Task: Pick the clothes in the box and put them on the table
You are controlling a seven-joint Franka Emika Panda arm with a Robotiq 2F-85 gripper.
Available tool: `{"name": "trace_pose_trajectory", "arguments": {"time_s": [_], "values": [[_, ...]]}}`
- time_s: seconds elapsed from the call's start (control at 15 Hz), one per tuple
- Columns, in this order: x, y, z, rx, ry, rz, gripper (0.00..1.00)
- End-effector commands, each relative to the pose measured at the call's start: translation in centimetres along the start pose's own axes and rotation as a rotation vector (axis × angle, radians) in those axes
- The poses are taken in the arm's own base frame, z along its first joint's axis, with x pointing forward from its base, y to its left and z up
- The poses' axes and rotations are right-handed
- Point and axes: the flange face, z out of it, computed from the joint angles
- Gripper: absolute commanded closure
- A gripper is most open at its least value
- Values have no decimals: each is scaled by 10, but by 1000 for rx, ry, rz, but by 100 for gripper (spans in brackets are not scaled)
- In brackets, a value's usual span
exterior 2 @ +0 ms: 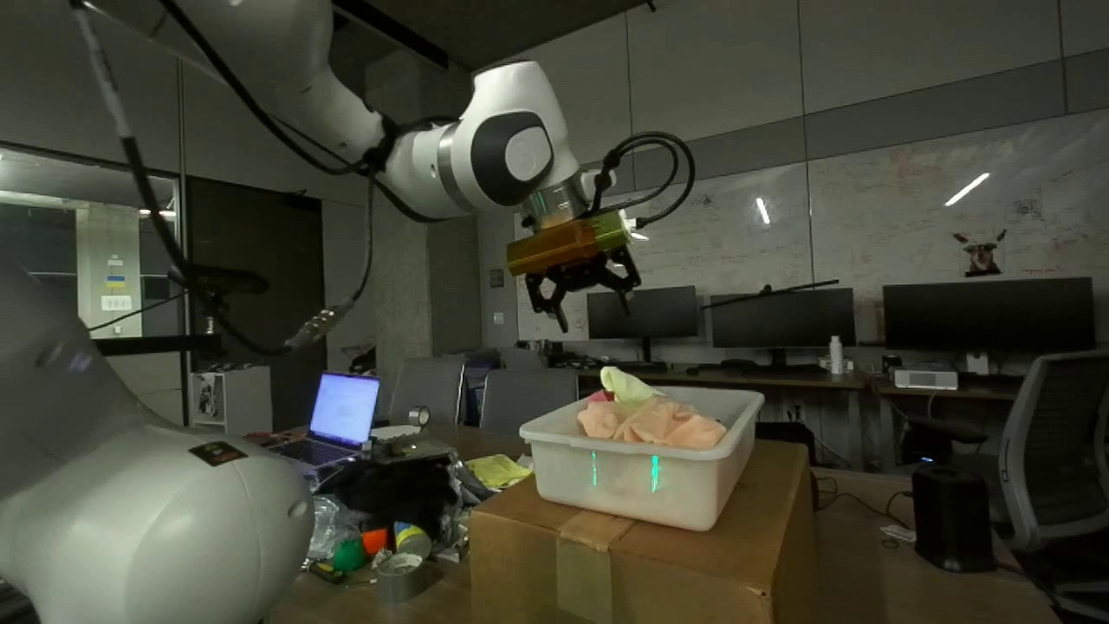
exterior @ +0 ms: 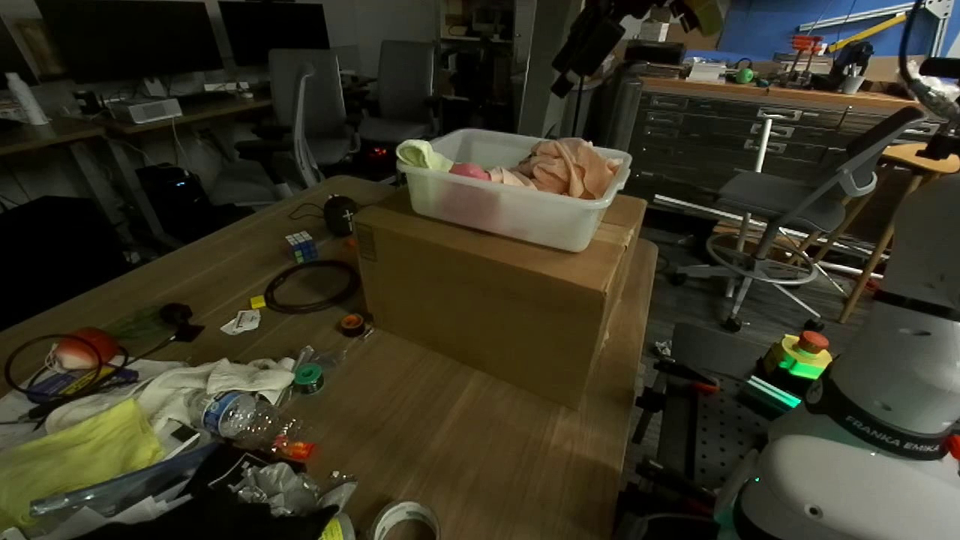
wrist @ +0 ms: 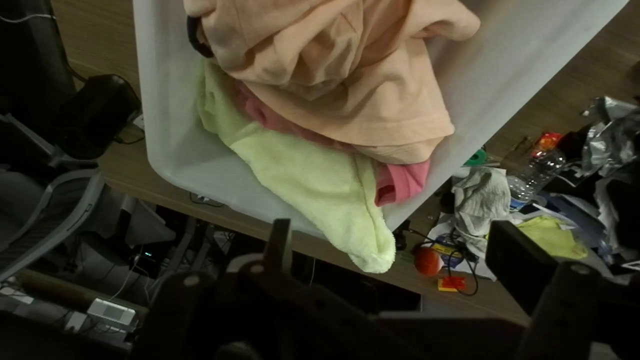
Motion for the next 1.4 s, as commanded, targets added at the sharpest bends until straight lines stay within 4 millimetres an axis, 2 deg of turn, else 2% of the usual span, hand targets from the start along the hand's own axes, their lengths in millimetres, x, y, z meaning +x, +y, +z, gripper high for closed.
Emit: {"name": "trace_pose_trajectory", "arguments": {"time_s": [0.0,0.2,0.67,1.33], "values": [[22,16,20,-45,-12,46,0],[21,25,44,-58,-79,99,0],[-5,35,83,-139,-328,228,0],[-26,39,116,-88,-485,282,0]]}}
